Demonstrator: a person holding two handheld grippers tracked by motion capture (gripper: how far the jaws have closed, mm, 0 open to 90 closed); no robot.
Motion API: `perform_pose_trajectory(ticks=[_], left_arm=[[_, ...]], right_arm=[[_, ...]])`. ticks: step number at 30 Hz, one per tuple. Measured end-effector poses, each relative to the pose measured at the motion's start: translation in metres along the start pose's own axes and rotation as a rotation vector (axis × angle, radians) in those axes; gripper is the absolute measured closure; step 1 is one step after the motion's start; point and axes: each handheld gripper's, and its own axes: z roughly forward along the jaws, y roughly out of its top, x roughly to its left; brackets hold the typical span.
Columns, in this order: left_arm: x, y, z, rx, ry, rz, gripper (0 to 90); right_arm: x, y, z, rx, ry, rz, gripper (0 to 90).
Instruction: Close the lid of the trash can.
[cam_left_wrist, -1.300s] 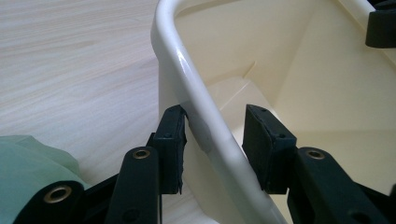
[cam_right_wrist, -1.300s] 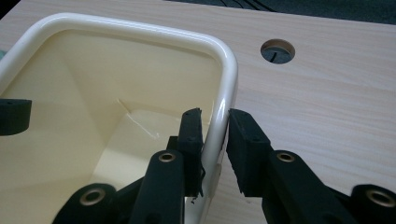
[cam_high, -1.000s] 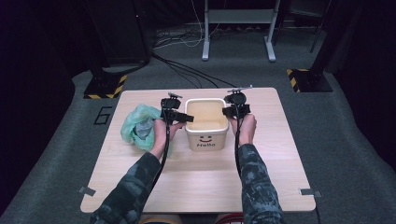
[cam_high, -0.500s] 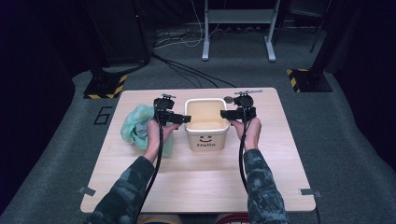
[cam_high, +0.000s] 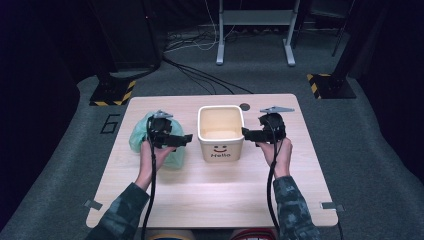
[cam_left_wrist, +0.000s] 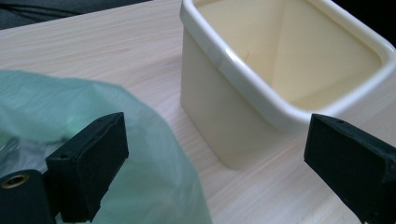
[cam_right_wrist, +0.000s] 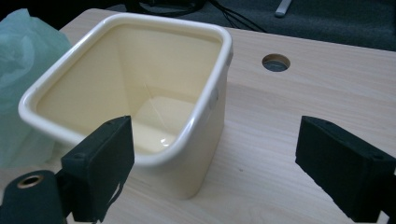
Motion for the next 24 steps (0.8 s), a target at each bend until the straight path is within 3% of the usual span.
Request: perform_pose_trajectory(ticks=[2,6,7,8,9,10,11,12,13,14,15,16,17,18,19,20,21,22,24], left_arm=[[0.002,-0.013,-0.010,-0.024,0.021,0.021,6.9],[0.007,-0.038,-0.023,-0.025,0.044,0.041,6.9],[0.009,-0.053,-0.028,-0.029,0.058,0.044,6.8],[0.009,-0.053,-0.028,-0.029,0.058,0.044,6.8],[0.011,-0.067,-0.033,-0.032,0.071,0.049,6.7],[0.011,-0.067,-0.033,-0.032,0.071,0.049,6.7],[0.014,-0.084,-0.038,-0.035,0.073,0.058,6.7],[0.014,-0.084,-0.038,-0.035,0.073,0.058,6.8],[0.018,-0.103,-0.041,-0.029,0.076,0.042,6.6],[0.018,-0.103,-0.041,-0.029,0.076,0.042,6.5],[0.022,-0.120,-0.045,-0.035,0.102,0.041,6.7],[0.022,-0.120,-0.045,-0.035,0.102,0.041,6.5],[0.027,-0.138,-0.047,-0.033,0.119,0.032,6.5],[0.027,-0.138,-0.047,-0.033,0.119,0.032,6.5],[0.032,-0.155,-0.047,-0.013,0.145,0.029,6.3],[0.032,-0.155,-0.047,-0.013,0.145,0.029,6.4],[0.037,-0.169,-0.044,0.016,0.157,0.034,6.4],[0.037,-0.169,-0.044,0.016,0.157,0.034,6.3],[0.042,-0.183,-0.038,0.041,0.150,0.034,6.6]], right_arm=[[0.000,-0.008,-0.006,-0.010,-0.004,-0.011,10.0],[0.000,-0.032,-0.017,-0.021,-0.023,-0.037,8.8],[0.000,-0.037,-0.018,-0.017,-0.031,-0.041,8.7],[0.000,-0.037,-0.018,-0.017,-0.031,-0.041,8.7],[-0.001,-0.048,-0.020,-0.018,-0.046,-0.052,8.3],[-0.001,-0.048,-0.020,-0.018,-0.046,-0.052,8.3],[-0.002,-0.057,-0.020,-0.005,-0.069,-0.057,7.3],[-0.002,-0.057,-0.020,-0.005,-0.069,-0.057,7.3],[-0.006,-0.069,-0.020,-0.004,-0.083,-0.054,6.9],[-0.006,-0.069,-0.020,-0.004,-0.083,-0.054,6.9],[-0.010,-0.081,-0.020,-0.007,-0.110,-0.056,6.4],[-0.011,-0.086,-0.020,-0.005,-0.123,-0.056,6.4],[-0.014,-0.093,-0.019,0.000,-0.143,-0.058,5.7],[-0.017,-0.100,-0.018,0.007,-0.157,-0.060,5.2],[-0.021,-0.108,-0.017,0.012,-0.164,-0.051,5.1],[-0.021,-0.108,-0.017,0.012,-0.164,-0.051,5.1],[-0.030,-0.123,-0.013,0.024,-0.177,-0.027,3.9],[-0.030,-0.123,-0.013,0.024,-0.177,-0.027,3.9],[-0.040,-0.140,-0.007,0.050,-0.197,-0.010,2.7]])
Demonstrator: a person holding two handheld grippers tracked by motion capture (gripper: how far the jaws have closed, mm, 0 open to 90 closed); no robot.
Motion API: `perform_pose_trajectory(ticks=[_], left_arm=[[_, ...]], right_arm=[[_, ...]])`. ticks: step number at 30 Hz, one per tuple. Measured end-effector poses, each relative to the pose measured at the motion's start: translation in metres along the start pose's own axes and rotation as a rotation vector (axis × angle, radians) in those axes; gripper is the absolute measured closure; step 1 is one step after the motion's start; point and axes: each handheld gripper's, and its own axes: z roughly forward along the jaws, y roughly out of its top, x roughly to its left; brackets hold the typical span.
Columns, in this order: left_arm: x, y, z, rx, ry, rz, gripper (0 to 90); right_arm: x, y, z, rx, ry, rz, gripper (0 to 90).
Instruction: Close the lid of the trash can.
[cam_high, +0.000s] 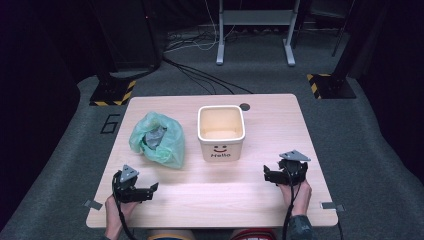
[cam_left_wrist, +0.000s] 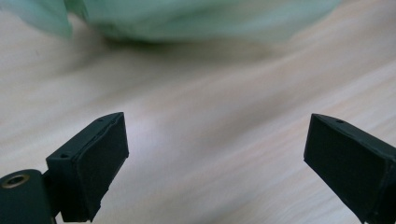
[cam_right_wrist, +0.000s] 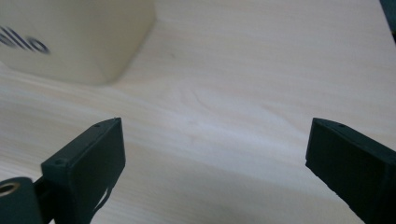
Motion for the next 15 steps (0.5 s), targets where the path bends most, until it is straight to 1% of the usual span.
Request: perform_pose_trajectory(ticks=[1,2,3,4,5,6,7,8,10,11,13,15], left_arm=[[0.002,-0.008,0.005,0.017,0.001,0.000,7.3],[0.002,-0.008,0.005,0.017,0.001,0.000,7.2],[0.004,-0.011,0.007,0.023,-0.004,-0.002,7.3],[0.005,-0.014,0.009,0.030,0.001,-0.003,7.3],[0.008,-0.017,0.013,0.032,-0.007,-0.014,7.2],[0.008,-0.017,0.013,0.032,-0.007,-0.014,7.3],[0.009,-0.017,0.015,0.037,0.003,-0.016,7.3],[0.010,-0.018,0.016,0.038,0.010,-0.023,7.2],[0.011,-0.017,0.017,0.031,0.017,-0.032,7.2],[0.012,-0.017,0.018,0.025,0.027,-0.045,7.4],[0.011,-0.016,0.020,0.035,0.057,-0.045,7.5],[0.011,-0.015,0.021,0.036,0.060,-0.050,6.5]], right_arm=[[-0.006,-0.013,0.008,0.043,-0.026,0.019,1.1],[-0.009,-0.018,0.010,0.054,-0.030,0.026,0.7],[-0.011,-0.023,0.013,0.064,-0.034,0.037,0.2],[-0.011,-0.023,0.013,0.064,-0.034,0.037,0.2],[-0.015,-0.033,0.018,0.070,-0.041,0.047,0.0],[-0.015,-0.033,0.018,0.070,-0.041,0.047,0.0],[-0.016,-0.035,0.020,0.076,-0.046,0.046,0.0],[-0.019,-0.042,0.025,0.087,-0.034,0.048,0.0],[-0.020,-0.043,0.024,0.082,-0.035,0.054,0.0],[-0.021,-0.044,0.024,0.082,-0.037,0.057,0.0],[-0.021,-0.044,0.024,0.081,-0.037,0.058,0.0],[-0.021,-0.044,0.024,0.081,-0.039,0.059,0.0]])
